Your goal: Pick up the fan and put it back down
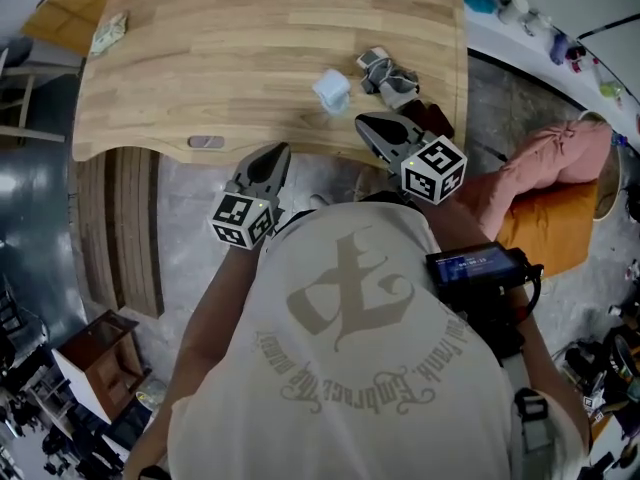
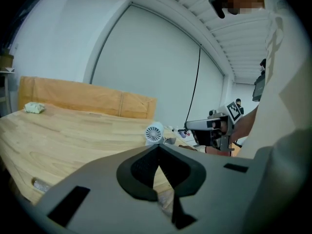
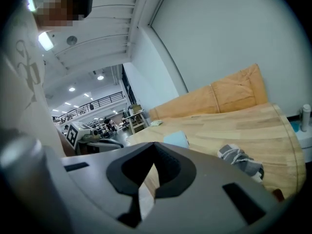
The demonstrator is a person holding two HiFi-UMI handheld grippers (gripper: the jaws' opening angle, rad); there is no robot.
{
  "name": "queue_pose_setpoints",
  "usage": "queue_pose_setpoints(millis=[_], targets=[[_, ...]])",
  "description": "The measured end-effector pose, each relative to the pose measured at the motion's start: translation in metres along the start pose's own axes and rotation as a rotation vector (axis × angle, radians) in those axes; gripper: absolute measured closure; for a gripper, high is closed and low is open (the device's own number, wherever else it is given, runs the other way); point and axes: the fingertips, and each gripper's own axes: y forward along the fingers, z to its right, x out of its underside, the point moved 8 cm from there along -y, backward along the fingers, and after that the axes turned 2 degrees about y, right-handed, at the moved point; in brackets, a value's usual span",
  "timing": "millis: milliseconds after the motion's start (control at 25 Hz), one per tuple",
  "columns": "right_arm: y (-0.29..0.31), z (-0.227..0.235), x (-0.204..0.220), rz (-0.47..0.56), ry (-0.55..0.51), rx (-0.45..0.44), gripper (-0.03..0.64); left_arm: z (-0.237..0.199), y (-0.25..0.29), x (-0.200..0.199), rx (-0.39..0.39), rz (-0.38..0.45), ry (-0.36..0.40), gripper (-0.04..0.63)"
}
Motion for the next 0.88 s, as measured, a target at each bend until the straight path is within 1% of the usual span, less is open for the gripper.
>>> queue_pose_setpoints(millis=[360,520,880], targets=[[-0.001,0.008,-0.001,0.029,0.037,0.031,0.603,-0.007,0.012,0.013,0.0,-0.013,-0.037,0.584],[0.0,0.009,-0.003,0.034,0.034,0.028,0.603,-0.008,0.016,0.01,0.009,-0.015,-0.023,0.584],[-0.006,0.014,-0.006,0.025,0.032,0.025,0.603,-0.005,0.028,0.006,0.02,-0.024,-0.019,0.584]])
